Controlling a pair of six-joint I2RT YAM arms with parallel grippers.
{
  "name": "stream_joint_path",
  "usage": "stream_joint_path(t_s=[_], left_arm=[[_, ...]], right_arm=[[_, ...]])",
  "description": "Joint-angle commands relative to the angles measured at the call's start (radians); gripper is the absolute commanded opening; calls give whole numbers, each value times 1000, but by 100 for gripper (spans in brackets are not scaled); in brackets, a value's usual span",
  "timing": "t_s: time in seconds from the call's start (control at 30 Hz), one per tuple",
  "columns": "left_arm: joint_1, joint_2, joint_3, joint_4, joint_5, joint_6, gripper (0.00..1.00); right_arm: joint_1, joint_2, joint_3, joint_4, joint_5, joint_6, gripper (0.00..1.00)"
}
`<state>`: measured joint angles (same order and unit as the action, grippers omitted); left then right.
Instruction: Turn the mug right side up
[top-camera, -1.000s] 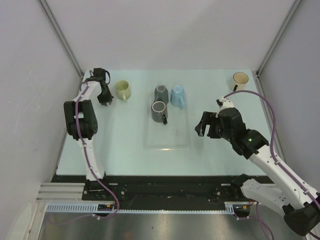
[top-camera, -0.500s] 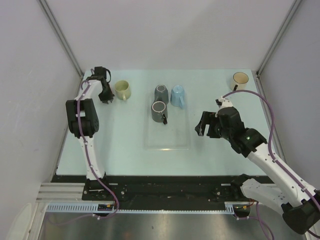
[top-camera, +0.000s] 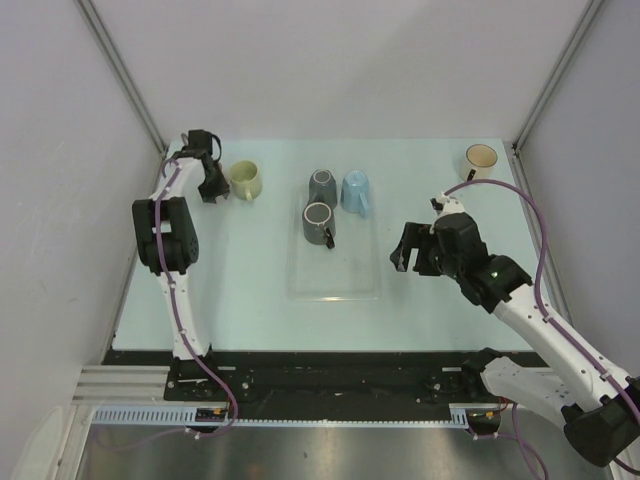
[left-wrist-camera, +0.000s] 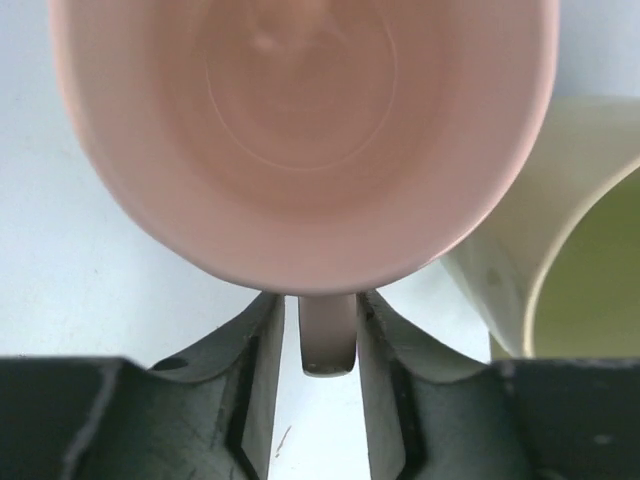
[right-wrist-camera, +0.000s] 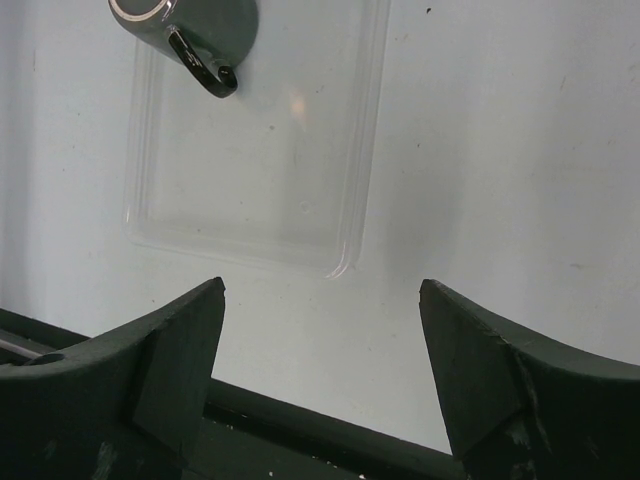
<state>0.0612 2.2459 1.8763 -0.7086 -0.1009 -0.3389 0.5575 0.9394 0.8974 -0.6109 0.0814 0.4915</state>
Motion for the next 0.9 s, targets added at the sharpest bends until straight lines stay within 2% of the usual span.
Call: stream_joint_path(t_s=[0.0,0.23,0.43,0.53,0.57,0.63,0.77,0.87], left_arm=[[-3,-58,46,35,1,12,41],[-3,-130,-3,21,-34,2,51],[0,-348,-144,29,-123,-25,62],[0,-526,-265,57,-141,-81,81],[-4,-572,-302,79,-143,-95,90],[-20,-725,-408,96,-172,-130,95],[-200,-965,-586,165,-313,-134,100],[-351,-1100,-702,179,-365,-150,100]], right_arm=[[-5,-13,6,8,-3,-16,83],[-7,-39,6,0,-6,-14,83],[-7,-50,5,2,-22,-10,83],[-4,-51,5,11,-26,-5,84],[-2,-51,2,19,-25,-4,84],[1,-53,-2,34,-16,-1,84],[60,-24,-2,123,21,-2,82],[182,30,9,194,128,-25,81]])
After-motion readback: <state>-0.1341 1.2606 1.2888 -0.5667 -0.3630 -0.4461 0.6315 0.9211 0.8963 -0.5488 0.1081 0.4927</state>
